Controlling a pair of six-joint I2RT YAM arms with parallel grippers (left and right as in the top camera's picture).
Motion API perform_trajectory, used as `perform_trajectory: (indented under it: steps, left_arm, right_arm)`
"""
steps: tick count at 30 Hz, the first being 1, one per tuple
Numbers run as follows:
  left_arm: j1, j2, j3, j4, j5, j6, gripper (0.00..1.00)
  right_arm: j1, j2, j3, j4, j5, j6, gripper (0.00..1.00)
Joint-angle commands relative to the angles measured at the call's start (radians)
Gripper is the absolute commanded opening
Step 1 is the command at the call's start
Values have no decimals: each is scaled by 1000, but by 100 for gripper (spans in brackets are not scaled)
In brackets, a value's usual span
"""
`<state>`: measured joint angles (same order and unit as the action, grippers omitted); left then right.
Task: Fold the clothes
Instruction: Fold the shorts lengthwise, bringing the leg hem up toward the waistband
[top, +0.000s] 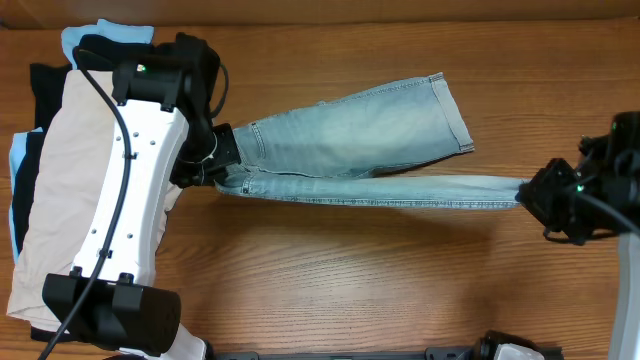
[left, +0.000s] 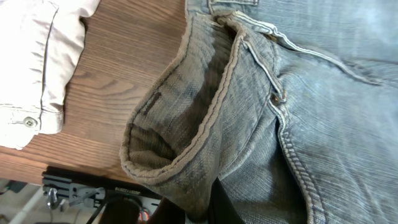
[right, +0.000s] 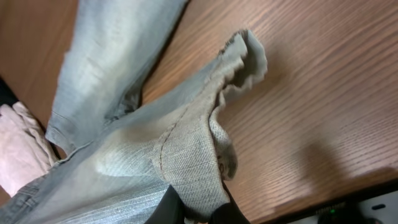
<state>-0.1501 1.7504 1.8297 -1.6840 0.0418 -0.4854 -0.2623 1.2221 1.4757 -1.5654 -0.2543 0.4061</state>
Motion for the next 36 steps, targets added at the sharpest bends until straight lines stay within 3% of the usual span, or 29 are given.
perform_trajectory:
  steps: [1, 5, 15, 23, 28, 29, 32, 33, 34, 35, 36]
  left_arm:
    - [4, -26, -40, -2, -145, 37, 4]
    - [6, -26, -119, 68, -208, -3, 4]
    - [25, -23, -369, 519, -209, -29, 4]
    - [25, -23, -420, 811, -209, -35, 4]
    - [24, -23, -420, 904, -210, -35, 6]
    - [25, -23, -420, 925, -213, -35, 8]
    - [25, -22, -420, 1001, -279, -35, 15]
    - [28, -22, -420, 1054, -327, -35, 28]
    - [30, -22, -420, 1096, -359, -35, 54]
    - [33, -22, -420, 1140, -380, -35, 86]
    - [34, -22, -420, 1174, -390, -35, 100]
  right_arm:
    - [-36, -55, 37, 34, 119, -14, 4]
    - [-34, -16, 19, 105, 119, -16, 4]
    - [-34, 283, 4, 367, 127, -40, 4]
    - [13, 556, 4, 665, 83, -40, 5]
    - [87, 684, 4, 849, 49, -40, 15]
    - [106, 703, 4, 904, 51, -41, 20]
    - [157, 742, 4, 1098, 50, -58, 50]
    - [181, 752, 4, 1202, 51, -67, 74]
    - [195, 755, 4, 1261, 51, -67, 88]
    - [206, 755, 5, 1307, 52, -67, 100]
    - [213, 755, 5, 1337, 51, -66, 100]
